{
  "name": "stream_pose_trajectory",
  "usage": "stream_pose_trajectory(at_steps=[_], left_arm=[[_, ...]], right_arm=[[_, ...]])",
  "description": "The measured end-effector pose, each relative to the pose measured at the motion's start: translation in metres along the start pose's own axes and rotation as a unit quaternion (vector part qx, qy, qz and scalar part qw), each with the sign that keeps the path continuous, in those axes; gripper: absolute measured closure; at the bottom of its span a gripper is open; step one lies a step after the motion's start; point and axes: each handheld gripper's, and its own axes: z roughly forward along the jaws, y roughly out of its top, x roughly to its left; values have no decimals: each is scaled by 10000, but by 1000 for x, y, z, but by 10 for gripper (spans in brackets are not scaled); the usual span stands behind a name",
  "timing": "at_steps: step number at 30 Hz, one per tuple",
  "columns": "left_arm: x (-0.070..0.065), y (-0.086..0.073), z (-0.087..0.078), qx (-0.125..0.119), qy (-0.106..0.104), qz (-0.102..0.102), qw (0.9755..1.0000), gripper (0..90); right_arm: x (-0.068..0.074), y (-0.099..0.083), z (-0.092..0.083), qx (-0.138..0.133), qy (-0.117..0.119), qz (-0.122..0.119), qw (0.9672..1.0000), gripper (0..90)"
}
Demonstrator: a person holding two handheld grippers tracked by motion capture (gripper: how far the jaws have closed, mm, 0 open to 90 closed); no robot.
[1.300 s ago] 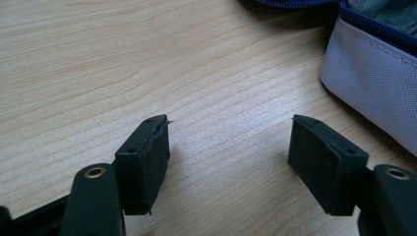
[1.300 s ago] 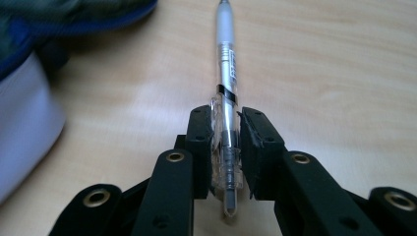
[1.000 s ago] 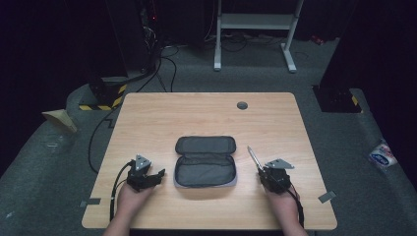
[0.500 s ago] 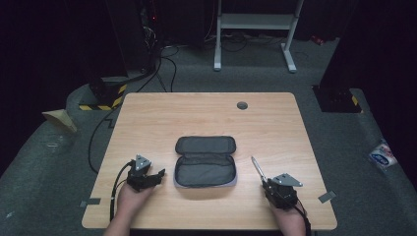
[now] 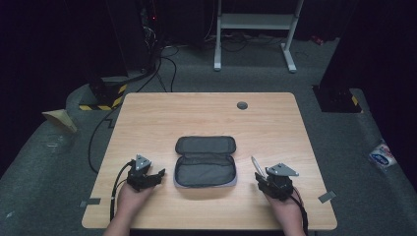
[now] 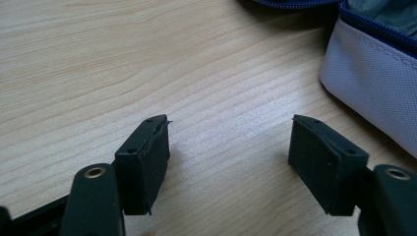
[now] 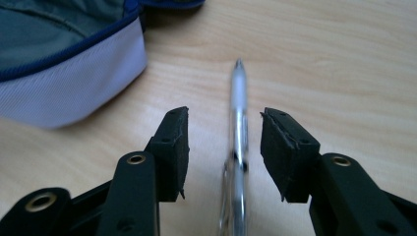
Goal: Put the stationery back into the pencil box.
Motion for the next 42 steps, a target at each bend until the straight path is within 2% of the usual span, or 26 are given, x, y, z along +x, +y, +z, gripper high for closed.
stream_pose_trajectory(at_steps=[4,5,8,10,12,15,17,19,25,31,42], left_arm=[[0,0,0,1,4,6,10000,320],[0,0,0,-1,14,-8,10000,320],[0,0,-1,7,14,3,10000,320],[-1,0,0,-2,25,7,10000,321],[-1,0,0,-2,22,1,10000,320],[-1,0,0,6,13,0,10000,320],[-1,0,-1,7,12,1,10000,320],[-1,0,0,3,12,-1,10000,321],[-1,0,-1,5,11,1,10000,320],[-1,0,-1,5,12,4,10000,320],[-1,-1,-1,3,14,14,10000,320]], right_arm=[[-2,12,13,74,25,20,10000,497],[-3,16,21,163,28,84,9998,495],[-6,19,28,248,69,193,9995,495],[-7,19,33,331,-9,250,9991,531],[-6,17,35,381,-94,195,9990,547],[-5,14,35,412,-164,196,9988,510],[-8,10,34,466,-85,280,9985,504],[-9,8,34,464,-79,296,9985,559],[-9,5,35,512,-68,224,9984,634],[-11,2,30,514,-63,147,9986,774],[-9,1,29,509,-92,82,9986,785]])
